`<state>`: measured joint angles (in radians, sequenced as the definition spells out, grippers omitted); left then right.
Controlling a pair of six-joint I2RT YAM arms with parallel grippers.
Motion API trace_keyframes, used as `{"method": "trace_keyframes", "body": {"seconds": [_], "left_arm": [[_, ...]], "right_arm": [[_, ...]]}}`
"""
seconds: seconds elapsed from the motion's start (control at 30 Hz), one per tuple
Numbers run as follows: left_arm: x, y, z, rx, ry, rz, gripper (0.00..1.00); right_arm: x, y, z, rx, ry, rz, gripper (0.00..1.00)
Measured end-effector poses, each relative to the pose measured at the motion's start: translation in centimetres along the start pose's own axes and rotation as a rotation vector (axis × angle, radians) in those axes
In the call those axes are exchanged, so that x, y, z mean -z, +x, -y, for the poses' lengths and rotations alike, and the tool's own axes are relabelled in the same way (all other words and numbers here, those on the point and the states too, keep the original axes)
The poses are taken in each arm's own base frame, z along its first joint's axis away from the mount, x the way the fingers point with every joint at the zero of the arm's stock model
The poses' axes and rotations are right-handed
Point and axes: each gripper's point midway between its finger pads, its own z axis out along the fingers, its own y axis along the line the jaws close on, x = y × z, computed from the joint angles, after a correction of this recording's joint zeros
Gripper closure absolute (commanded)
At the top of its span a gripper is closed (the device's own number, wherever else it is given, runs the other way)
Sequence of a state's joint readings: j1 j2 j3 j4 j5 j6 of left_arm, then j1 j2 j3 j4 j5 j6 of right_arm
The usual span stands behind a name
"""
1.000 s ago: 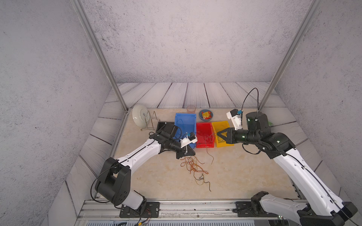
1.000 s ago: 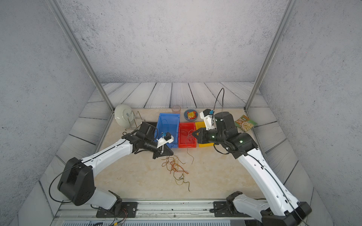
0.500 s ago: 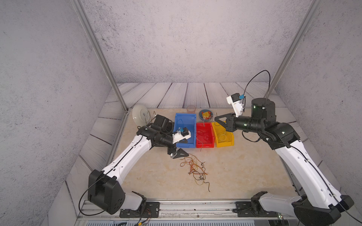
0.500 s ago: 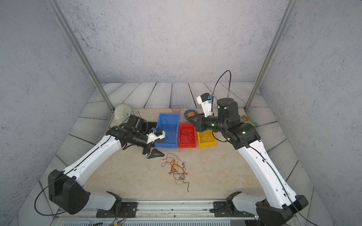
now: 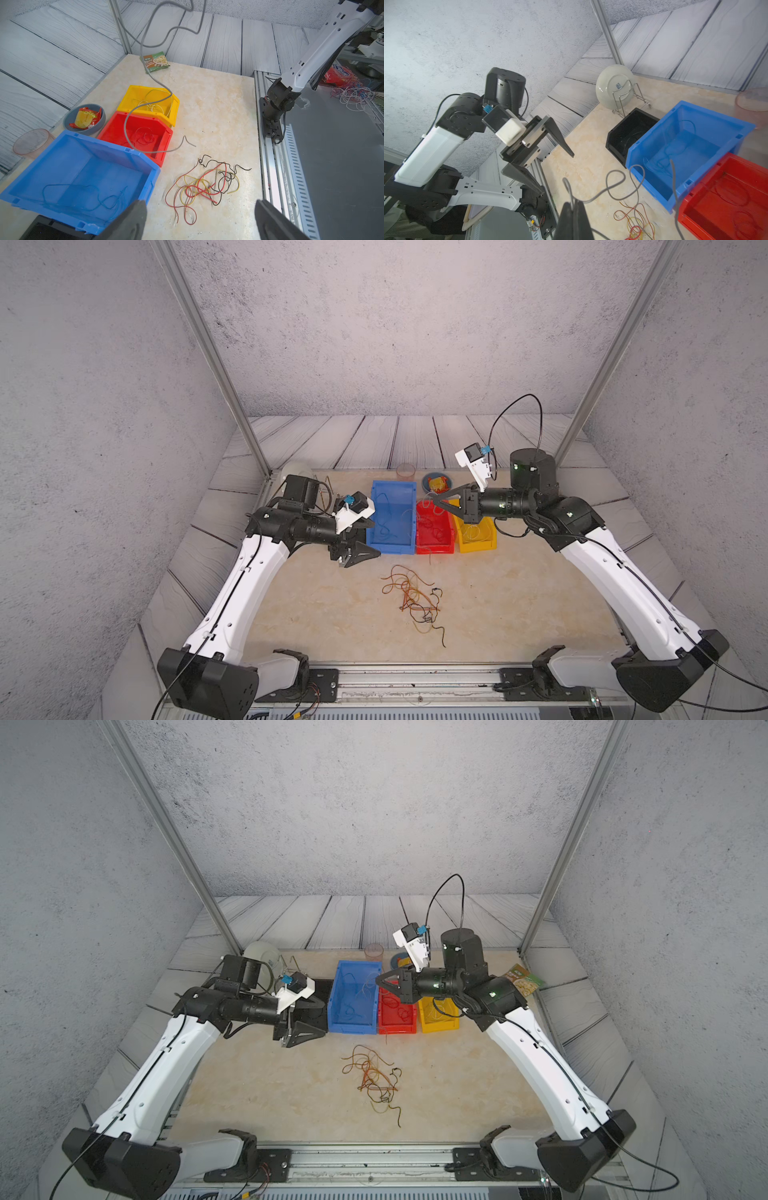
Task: Untangle and sort cables by color
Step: Untie the cable.
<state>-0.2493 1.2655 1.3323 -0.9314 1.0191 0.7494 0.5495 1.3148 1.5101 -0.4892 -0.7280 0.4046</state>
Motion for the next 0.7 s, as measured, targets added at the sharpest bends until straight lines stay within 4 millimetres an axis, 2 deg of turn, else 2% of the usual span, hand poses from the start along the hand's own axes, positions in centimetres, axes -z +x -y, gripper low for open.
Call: {"method": "trace_keyframes", "body": {"seconds": [0.2, 0.4, 0.5, 0.53, 0.63, 0.67, 0.7], "left_arm": [[-1.0, -0.2, -2.3, 0.077, -0.019, 0.040, 0.13], [-1.9, -0.4, -4.4, 0.175, -0.031, 0.083, 0.22], [-2.7, 0.3, -5.4, 0.254, -0.036, 0.083, 0.35], [-3.0, 0.7, -5.8, 0.286, -0.036, 0.079, 0.43], [-3.7, 1.3, -6.7, 0.350, -0.035, 0.074, 0.73], [-3.8, 1.3, -6.9, 0.364, -0.033, 0.075, 0.78], [-3.9, 1.3, -7.0, 0.370, -0.032, 0.078, 0.79]], "right_arm": [[-3.6, 0.8, -0.2, -0.040, -0.057, -0.035, 1.00], [-5.1, 0.5, -0.2, -0.073, -0.079, -0.024, 1.00], [-5.7, 0.3, -0.3, -0.079, -0.088, -0.017, 1.00], [-5.9, 0.4, -0.4, -0.081, -0.089, -0.020, 1.00], [-6.4, 0.6, -0.6, -0.081, -0.091, -0.023, 1.00], [-6.5, 0.7, -0.6, -0.082, -0.092, -0.025, 1.00], [-6.7, 0.7, -0.7, -0.082, -0.093, -0.027, 1.00]]}}
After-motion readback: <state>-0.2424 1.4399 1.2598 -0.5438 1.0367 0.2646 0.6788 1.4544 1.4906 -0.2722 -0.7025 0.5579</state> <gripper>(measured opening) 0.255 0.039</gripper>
